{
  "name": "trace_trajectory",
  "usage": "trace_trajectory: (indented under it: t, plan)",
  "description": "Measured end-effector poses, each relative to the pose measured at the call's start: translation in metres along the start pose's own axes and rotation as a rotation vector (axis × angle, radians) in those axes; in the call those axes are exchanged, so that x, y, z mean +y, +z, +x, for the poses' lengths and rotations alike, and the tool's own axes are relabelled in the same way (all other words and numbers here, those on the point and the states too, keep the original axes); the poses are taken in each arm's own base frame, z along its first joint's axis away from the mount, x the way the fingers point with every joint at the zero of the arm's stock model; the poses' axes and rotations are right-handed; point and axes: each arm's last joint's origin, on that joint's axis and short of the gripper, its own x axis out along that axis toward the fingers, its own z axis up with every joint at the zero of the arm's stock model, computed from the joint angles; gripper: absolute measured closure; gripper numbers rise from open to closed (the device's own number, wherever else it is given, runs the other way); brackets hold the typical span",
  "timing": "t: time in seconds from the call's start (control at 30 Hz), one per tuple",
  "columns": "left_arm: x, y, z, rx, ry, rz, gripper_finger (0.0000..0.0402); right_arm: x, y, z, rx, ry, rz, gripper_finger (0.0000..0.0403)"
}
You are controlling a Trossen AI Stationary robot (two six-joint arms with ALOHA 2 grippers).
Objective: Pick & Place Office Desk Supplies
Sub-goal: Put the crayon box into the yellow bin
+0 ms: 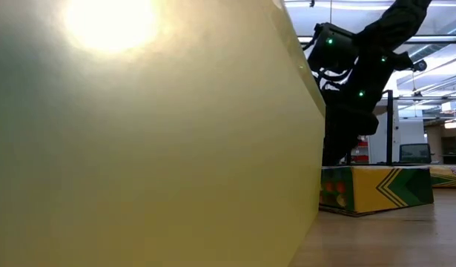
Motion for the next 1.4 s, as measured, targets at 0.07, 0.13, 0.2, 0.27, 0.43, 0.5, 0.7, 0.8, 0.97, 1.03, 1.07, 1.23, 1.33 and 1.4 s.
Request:
trace_trajectory:
  t: [0.07, 0.13, 0.2, 0.27, 0.43, 0.5, 0.7, 0.8, 0.97, 1.03, 1.07, 1.23, 1.33, 1.4]
  plan:
    - [0.000, 0.000, 0.000, 0.000, 0.000, 0.000, 0.0293, 0.000, -0.002, 0.001, -0.002, 0.000, 0.004, 0.0181]
    - [0.000, 0.000, 0.000, 0.000, 0.000, 0.000, 0.0293, -0.001, -0.004, 0.002, -0.012, 0.003, 0.018, 0.0181]
    - [0.000, 0.000, 0.000, 0.000, 0.000, 0.000, 0.0293, -0.001, -0.005, 0.004, -0.022, 0.009, 0.035, 0.0181]
    - [0.000, 0.000, 0.000, 0.000, 0.000, 0.000, 0.0293, -0.001, -0.007, 0.005, -0.022, 0.009, 0.044, 0.0181]
    - [0.000, 0.000, 0.000, 0.000, 0.000, 0.000, 0.0293, -0.002, -0.015, 0.007, 0.003, 0.032, 0.079, 0.0182]
    - [0.000, 0.000, 0.000, 0.000, 0.000, -0.001, 0.0293, -0.002, -0.017, 0.008, 0.007, 0.036, 0.085, 0.0184]
    - [0.000, 0.000, 0.000, 0.000, 0.000, -0.001, 0.0293, -0.002, -0.018, 0.008, 0.001, 0.035, 0.082, 0.0216]
    - [0.000, 0.000, 0.000, 0.000, 0.000, -0.002, 0.0293, -0.002, -0.017, 0.008, -0.008, 0.038, 0.082, 0.0236]
    - [0.000, 0.000, 0.000, 0.000, 0.000, -0.004, 0.0293, -0.002, -0.017, 0.009, -0.009, 0.037, 0.083, 0.0271]
    - [0.000, 0.000, 0.000, 0.000, 0.000, -0.004, 0.0293, -0.002, -0.017, 0.009, -0.013, 0.038, 0.087, 0.0281]
    - [0.000, 0.000, 0.000, 0.000, 0.000, -0.004, 0.0293, -0.002, -0.016, 0.008, -0.017, 0.039, 0.087, 0.0285]
    - [0.000, 0.000, 0.000, 0.000, 0.000, -0.004, 0.0293, -0.001, -0.015, 0.007, -0.038, 0.046, 0.091, 0.0289]
    - [0.000, 0.000, 0.000, 0.000, 0.000, -0.004, 0.0293, -0.001, -0.013, 0.007, -0.050, 0.050, 0.093, 0.0293]
    - [0.000, 0.000, 0.000, 0.000, 0.000, -0.004, 0.0293, -0.001, -0.012, 0.007, -0.062, 0.053, 0.095, 0.0297]
